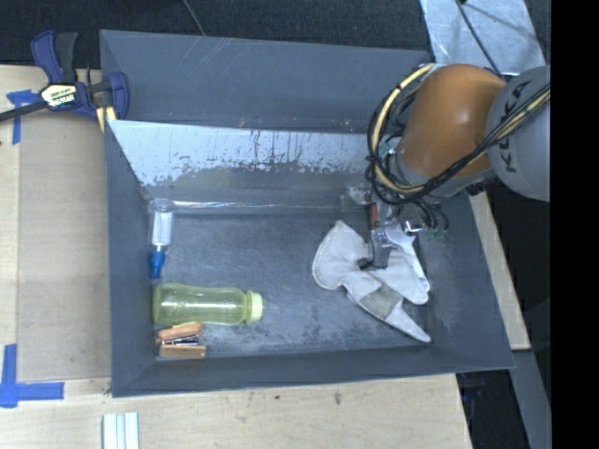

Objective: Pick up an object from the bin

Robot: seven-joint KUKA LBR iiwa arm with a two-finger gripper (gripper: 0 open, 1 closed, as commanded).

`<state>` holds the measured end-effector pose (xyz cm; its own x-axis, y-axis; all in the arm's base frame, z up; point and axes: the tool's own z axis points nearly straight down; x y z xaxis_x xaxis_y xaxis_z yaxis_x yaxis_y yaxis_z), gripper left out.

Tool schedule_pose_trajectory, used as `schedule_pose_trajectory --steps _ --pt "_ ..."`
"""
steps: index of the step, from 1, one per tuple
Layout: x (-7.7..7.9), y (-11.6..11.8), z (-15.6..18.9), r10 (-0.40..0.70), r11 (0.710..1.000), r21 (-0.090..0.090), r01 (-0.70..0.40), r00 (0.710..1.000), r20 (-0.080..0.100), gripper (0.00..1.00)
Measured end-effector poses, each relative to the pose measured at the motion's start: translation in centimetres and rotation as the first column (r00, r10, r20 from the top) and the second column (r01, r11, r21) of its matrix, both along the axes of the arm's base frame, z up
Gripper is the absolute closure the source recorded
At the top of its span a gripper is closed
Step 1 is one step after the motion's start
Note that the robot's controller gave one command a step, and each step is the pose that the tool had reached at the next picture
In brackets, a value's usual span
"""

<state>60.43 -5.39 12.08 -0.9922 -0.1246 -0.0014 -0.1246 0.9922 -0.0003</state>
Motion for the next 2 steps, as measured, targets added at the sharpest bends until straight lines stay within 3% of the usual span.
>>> schedule_pose_trajectory --steps 1,2 --pt "0.3 0.8 -1.8 -0.014 1.0 0.0 0.014 1.0 0.01 0.0" --pt "0.0 2.6 -5.2 -0.028 1.0 0.001 0.028 1.0 -0.002 0.0"
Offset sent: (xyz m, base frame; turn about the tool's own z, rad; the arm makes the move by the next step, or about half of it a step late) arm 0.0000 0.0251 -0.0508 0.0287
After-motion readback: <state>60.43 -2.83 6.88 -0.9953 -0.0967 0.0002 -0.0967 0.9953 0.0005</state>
